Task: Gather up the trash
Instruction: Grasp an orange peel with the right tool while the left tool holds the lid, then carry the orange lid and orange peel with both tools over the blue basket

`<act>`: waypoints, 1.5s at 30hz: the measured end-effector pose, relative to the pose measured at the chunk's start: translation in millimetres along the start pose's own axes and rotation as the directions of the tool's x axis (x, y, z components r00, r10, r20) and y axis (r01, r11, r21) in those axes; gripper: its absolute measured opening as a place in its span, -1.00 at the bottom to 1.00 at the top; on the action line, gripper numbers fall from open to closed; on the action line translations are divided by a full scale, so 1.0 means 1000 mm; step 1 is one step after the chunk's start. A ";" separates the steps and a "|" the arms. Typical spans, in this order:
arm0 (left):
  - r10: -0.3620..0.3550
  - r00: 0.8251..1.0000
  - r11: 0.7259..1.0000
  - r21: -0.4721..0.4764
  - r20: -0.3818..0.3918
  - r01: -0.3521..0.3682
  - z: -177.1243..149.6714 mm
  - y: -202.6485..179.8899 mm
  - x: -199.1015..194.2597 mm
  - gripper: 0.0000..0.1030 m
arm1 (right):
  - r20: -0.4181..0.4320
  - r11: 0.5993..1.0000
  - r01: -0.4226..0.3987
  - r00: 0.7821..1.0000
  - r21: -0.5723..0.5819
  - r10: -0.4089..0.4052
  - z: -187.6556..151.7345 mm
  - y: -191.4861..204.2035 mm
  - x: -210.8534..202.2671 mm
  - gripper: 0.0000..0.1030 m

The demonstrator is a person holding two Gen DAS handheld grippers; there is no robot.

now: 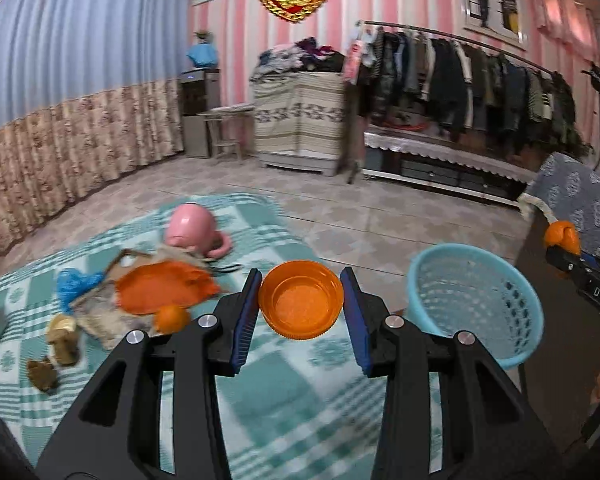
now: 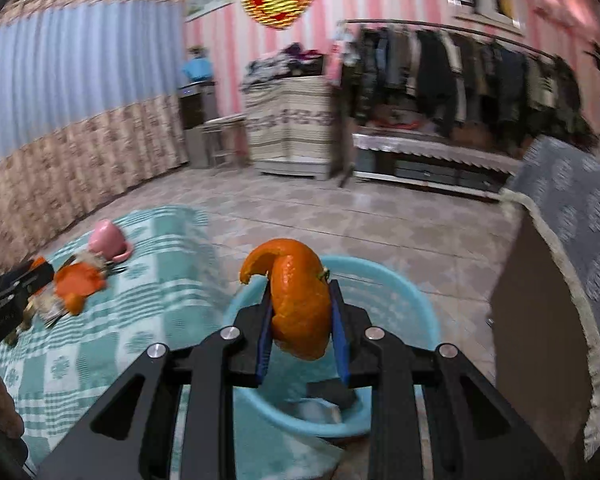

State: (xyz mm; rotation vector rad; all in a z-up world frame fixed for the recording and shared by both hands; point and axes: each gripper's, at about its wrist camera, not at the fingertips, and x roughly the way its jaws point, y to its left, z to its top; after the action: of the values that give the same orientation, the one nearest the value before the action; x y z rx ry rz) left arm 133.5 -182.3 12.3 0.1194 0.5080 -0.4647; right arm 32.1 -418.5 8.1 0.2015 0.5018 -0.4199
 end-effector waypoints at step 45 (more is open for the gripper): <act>-0.128 0.988 0.973 0.183 -0.088 0.142 0.031 -0.144 0.151 0.71 | -0.138 0.970 0.120 0.986 0.210 -0.092 -0.032 -0.074 0.093 -0.50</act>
State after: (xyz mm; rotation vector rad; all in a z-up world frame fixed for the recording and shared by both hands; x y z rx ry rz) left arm 197.6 -377.7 -34.5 0.2872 0.5480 -0.6437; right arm 60.7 -506.9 -72.2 0.4169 0.5939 -0.5699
